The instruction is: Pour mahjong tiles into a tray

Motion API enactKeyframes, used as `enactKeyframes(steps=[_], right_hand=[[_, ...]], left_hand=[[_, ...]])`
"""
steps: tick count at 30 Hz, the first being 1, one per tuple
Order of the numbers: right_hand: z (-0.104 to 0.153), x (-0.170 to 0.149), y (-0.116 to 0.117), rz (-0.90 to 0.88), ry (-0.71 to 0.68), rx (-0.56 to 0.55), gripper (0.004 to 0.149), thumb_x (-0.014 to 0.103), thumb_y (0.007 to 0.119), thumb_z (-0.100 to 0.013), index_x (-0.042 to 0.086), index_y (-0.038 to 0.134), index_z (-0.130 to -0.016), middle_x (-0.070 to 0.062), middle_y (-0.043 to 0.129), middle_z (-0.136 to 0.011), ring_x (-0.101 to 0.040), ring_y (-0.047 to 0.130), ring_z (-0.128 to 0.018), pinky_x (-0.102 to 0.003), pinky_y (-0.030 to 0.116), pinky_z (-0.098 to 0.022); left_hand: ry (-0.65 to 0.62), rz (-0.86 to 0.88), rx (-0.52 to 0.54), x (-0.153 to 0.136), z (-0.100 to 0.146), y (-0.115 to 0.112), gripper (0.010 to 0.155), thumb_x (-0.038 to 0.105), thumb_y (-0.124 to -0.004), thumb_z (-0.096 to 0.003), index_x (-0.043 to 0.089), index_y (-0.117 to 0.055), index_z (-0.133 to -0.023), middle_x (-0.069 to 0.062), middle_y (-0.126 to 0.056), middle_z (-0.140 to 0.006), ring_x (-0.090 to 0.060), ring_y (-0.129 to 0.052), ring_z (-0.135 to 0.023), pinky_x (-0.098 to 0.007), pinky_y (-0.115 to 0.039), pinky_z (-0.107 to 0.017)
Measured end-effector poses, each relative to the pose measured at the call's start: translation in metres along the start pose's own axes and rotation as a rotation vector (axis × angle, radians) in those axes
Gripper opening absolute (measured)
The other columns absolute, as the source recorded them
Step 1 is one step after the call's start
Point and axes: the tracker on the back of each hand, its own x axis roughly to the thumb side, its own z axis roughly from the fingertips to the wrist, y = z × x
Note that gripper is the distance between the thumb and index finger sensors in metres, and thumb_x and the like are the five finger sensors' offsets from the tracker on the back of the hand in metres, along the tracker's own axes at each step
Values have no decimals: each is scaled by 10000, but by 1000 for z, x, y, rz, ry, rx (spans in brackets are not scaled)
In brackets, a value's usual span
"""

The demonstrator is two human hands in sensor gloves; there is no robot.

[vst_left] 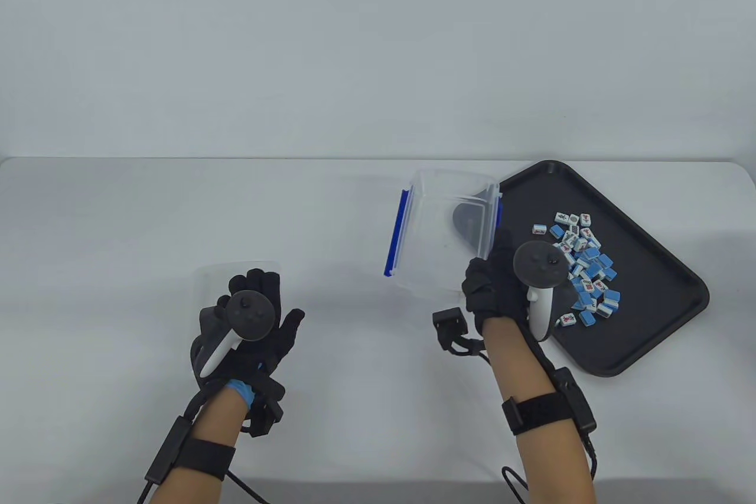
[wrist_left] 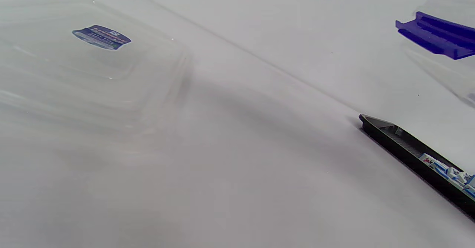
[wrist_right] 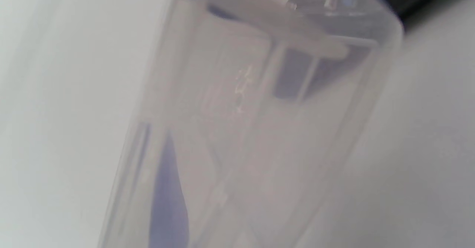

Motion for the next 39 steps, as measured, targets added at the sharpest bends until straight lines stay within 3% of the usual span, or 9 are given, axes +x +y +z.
enactKeyframes(steps=[6,10,19,25,32,35,39], right_hand=[[19,-26,45,0,55,99,681,87,646,-585,73,221,-1117,-289,264,-1110,-533,423,-955,-543,468,-702],[26,-42,63,33,81,144,678,91,647,-583,73,227,-1115,-282,275,-1111,-530,427,-957,-539,472,-705],[34,-62,86,139,101,211,676,99,634,-586,67,211,-1112,-285,258,-1110,-533,408,-961,-539,458,-714],[36,-62,90,261,84,222,683,139,606,-603,40,162,-1113,-312,200,-1105,-560,342,-962,-567,406,-715],[52,-12,89,303,-98,195,811,326,615,-654,31,-4,-1088,-322,46,-1094,-612,159,-972,-643,289,-715],[64,23,103,254,-205,269,845,455,571,-666,47,-35,-1091,-308,12,-1104,-623,86,-972,-665,252,-716],[77,60,140,182,-268,424,869,543,535,-664,60,-42,-1099,-314,-4,-1106,-613,26,-972,-672,197,-715]], left_hand=[[-5,15,2,-2,1,1,711,596,-468,-621,342,-28,-1119,39,43,-1204,-233,136,-1082,-449,40,-755],[-5,24,4,-3,2,2,709,594,-469,-621,343,-30,-1118,40,41,-1204,-232,135,-1083,-449,40,-754],[17,58,6,-10,2,4,709,593,-470,-621,346,-28,-1117,44,45,-1203,-226,141,-1082,-447,45,-753],[22,88,0,-14,1,6,711,595,-475,-619,350,-32,-1118,47,44,-1204,-224,141,-1083,-447,50,-752],[16,188,56,-21,8,33,755,646,-478,-603,339,-43,-1139,22,23,-1227,-266,110,-1102,-484,28,-755],[3,354,103,-36,13,51,773,664,-478,-596,332,-48,-1146,15,-4,-1232,-283,102,-1105,-489,16,-760],[27,600,110,-66,13,65,803,682,-484,-586,320,-34,-1144,9,53,-1223,-297,122,-1095,-476,18,-762]])
